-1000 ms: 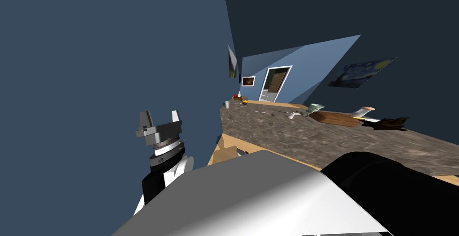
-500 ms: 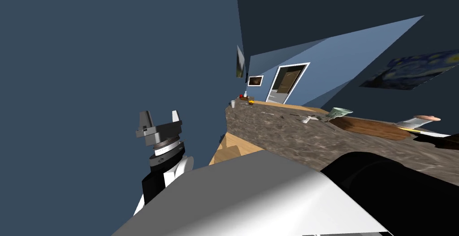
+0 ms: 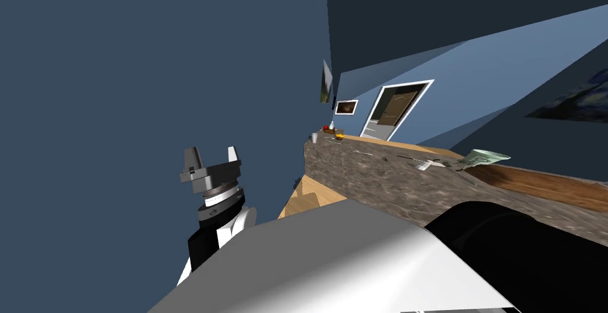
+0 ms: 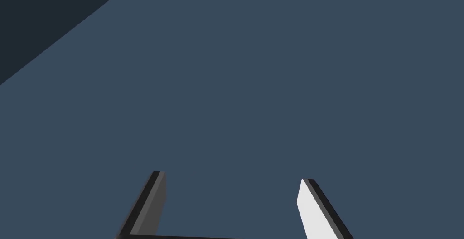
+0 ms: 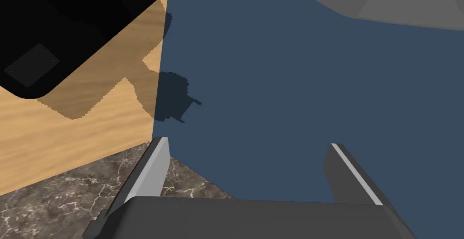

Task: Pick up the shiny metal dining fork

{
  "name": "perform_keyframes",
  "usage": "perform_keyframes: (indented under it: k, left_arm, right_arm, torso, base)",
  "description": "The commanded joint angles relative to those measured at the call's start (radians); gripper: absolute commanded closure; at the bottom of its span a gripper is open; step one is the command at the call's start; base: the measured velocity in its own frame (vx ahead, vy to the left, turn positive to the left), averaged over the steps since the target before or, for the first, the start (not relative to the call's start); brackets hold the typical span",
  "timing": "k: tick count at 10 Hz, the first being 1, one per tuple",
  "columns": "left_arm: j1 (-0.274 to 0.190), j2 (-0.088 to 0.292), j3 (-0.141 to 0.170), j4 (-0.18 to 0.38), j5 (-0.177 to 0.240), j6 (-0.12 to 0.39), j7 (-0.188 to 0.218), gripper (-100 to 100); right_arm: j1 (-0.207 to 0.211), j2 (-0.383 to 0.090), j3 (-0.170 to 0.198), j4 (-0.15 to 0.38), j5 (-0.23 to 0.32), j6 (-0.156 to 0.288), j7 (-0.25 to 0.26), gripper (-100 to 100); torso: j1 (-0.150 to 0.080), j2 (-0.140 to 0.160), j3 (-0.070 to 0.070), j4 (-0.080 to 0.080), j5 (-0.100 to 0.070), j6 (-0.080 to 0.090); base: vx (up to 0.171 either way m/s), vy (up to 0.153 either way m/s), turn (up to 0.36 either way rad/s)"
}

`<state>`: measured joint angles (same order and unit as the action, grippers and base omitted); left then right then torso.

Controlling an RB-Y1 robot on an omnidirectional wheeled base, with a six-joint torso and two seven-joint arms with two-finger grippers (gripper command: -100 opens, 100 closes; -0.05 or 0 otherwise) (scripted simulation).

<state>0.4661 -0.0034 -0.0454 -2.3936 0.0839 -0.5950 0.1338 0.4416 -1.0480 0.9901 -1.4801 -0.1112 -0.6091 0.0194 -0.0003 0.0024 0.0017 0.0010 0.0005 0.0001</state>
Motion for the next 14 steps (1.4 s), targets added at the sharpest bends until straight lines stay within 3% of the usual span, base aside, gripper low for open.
perform_keyframes:
  k: [1, 2, 4, 5, 6, 9, 10, 11, 13, 14]
  left_arm:
    - [0.000, 0.000, 0.000, 0.000, 0.000, 0.000, 0.000, 0]
    - [0.000, 0.000, 0.000, 0.000, 0.000, 0.000, 0.000, 0]
    - [0.000, 0.000, 0.000, 0.000, 0.000, 0.000, 0.000, 0]
    - [0.000, 0.000, 0.000, 0.000, 0.000, 0.000, 0.000, 0]
    - [0.000, 0.000, 0.000, 0.000, 0.000, 0.000, 0.000, 0]
    - [0.000, 0.000, 0.000, 0.000, 0.000, 0.000, 0.000, 0]
    - [0.000, 0.000, 0.000, 0.000, 0.000, 0.000, 0.000, 0]
    - [0.000, 0.000, 0.000, 0.000, 0.000, 0.000, 0.000, 0]
    - [0.000, 0.000, 0.000, 0.000, 0.000, 0.000, 0.000, 0]
    - [0.000, 0.000, 0.000, 0.000, 0.000, 0.000, 0.000, 0]
  right_arm:
    - [0.001, -0.050, 0.015, 0.029, -0.005, 0.009, 0.001, -100]
    - [-0.002, -0.080, 0.050, 0.080, -0.010, 0.006, 0.004, -100]
    - [-0.002, -0.116, 0.050, 0.092, -0.010, 0.006, 0.004, -100]
    - [-0.005, -0.152, 0.081, 0.147, -0.015, 0.002, 0.007, -100]
    - [-0.005, -0.173, 0.081, 0.153, -0.015, 0.002, 0.007, -100]
    - [-0.012, -0.267, 0.135, 0.243, -0.025, -0.008, 0.013, -100]
    - [-0.012, -0.279, 0.135, 0.272, -0.025, -0.008, 0.013, -100]
    - [-0.015, -0.306, 0.158, 0.325, -0.030, -0.013, 0.016, -100]
    - [-0.015, -0.327, 0.158, 0.329, -0.030, -0.013, 0.016, -100]
    - [-0.019, -0.363, 0.177, 0.385, -0.034, -0.018, 0.018, -100]
  torso:
    - [0.000, 0.000, 0.000, 0.000, 0.000, 0.000]
    - [0.000, 0.000, 0.000, 0.000, 0.000, 0.001]
    - [-0.001, 0.000, 0.000, 0.000, 0.000, 0.001]
    - [-0.002, 0.000, 0.000, 0.000, 0.000, 0.001]
    - [-0.001, -0.001, 0.000, 0.000, 0.000, 0.000]
    - [-0.002, -0.001, -0.001, 0.000, -0.001, 0.001]
    - [-0.003, -0.001, -0.001, 0.000, 0.000, 0.000]
    - [-0.003, -0.001, -0.001, 0.000, -0.001, 0.001]
    - [-0.004, -0.001, -0.001, 0.000, -0.001, 0.001]
    - [-0.003, -0.001, 0.000, 0.000, -0.001, 0.002]
  base:
    - [-0.003, 0.035, 0.147]
    - [-0.005, 0.038, 0.269]
    - [0.001, 0.017, 0.077]
    - [0.002, 0.023, 0.310]
    - [0.003, 0.011, 0.162]
    - [0.008, 0.007, 0.246]
    - [0.007, -0.009, 0.159]
    - [0.006, -0.015, 0.305]
    - [0.007, -0.023, 0.080]
    - [0.000, -0.022, 0.277]
